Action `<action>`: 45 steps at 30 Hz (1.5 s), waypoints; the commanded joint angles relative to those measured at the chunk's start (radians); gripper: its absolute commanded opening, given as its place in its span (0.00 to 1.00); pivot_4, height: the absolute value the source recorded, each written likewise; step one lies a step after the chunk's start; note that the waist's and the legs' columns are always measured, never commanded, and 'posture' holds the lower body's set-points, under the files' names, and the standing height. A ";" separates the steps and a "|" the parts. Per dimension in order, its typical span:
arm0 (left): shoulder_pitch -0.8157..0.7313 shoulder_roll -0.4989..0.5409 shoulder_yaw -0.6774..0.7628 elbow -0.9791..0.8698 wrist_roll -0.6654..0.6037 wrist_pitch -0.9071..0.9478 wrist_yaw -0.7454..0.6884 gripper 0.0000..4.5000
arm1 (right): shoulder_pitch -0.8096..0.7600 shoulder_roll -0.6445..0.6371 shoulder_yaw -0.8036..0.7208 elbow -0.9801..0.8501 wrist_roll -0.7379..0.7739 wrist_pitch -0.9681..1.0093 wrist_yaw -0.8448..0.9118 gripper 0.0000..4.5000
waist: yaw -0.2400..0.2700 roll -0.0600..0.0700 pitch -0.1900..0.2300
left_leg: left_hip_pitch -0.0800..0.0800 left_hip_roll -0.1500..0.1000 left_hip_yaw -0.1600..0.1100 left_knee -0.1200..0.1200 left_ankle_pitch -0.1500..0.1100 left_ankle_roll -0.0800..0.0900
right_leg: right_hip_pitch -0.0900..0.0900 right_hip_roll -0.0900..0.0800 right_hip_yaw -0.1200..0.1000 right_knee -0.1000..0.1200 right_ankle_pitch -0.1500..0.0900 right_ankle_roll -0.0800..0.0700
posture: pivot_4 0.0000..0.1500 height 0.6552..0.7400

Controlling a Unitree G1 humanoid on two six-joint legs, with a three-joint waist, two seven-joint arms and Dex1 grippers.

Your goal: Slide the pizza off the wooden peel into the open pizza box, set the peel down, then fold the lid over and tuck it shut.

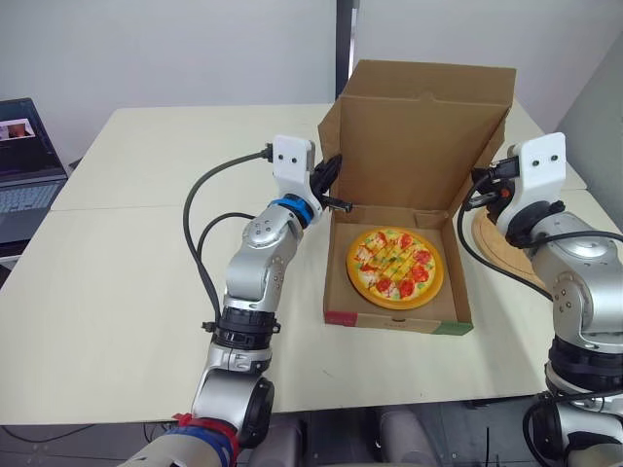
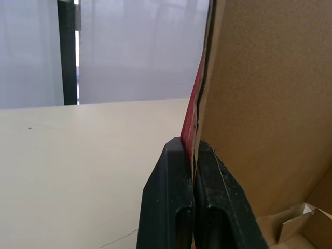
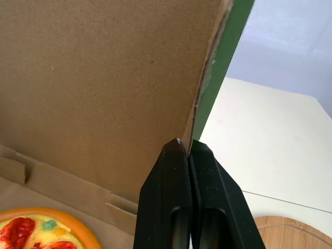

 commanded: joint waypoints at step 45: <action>0.142 0.104 -0.010 -0.306 -0.292 0.214 -0.137 0.00 | 0.309 -0.032 -0.002 -0.242 0.098 -0.193 0.087 0.00 | 0.000 0.000 0.000 | 0.003 0.001 -0.001 0.000 0.000 0.001 | 0.005 0.002 0.000 -0.002 -0.001 0.000 | 1.00 0.93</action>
